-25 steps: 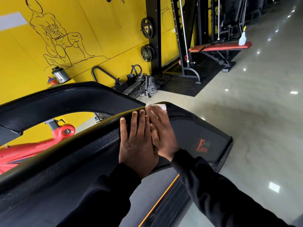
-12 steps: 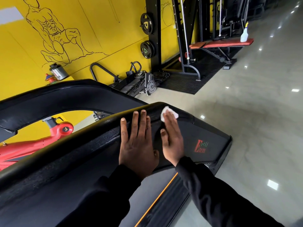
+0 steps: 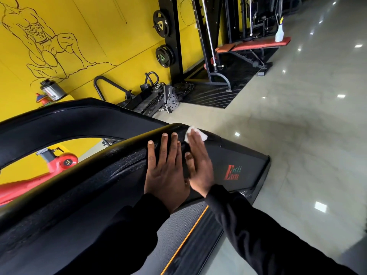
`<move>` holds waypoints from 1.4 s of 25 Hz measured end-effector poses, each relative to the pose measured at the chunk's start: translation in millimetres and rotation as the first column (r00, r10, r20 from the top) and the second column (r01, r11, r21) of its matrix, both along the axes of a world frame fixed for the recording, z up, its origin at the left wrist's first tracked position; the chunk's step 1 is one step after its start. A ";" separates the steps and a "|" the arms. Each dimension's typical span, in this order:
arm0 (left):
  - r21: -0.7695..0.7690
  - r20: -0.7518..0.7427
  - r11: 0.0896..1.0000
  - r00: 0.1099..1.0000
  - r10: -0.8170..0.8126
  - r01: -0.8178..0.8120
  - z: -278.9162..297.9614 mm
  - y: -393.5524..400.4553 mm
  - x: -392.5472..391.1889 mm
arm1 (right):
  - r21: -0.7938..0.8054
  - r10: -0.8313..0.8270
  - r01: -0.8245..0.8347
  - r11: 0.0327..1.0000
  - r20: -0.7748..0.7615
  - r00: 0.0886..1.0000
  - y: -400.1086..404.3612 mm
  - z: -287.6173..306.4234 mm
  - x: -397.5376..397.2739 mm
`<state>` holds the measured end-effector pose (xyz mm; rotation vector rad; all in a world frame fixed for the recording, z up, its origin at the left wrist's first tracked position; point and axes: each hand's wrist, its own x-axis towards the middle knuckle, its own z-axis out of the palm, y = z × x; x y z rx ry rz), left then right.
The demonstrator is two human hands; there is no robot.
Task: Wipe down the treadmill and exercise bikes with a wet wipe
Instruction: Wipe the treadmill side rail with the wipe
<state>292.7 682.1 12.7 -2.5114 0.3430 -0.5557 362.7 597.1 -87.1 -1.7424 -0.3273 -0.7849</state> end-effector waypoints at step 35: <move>0.061 -0.002 0.998 1.000 -0.028 0.028 -27.9 -15.6 18.7 | 0.041 -0.046 0.053 0.998 -0.152 0.987 -2.1 -74.4 -4.7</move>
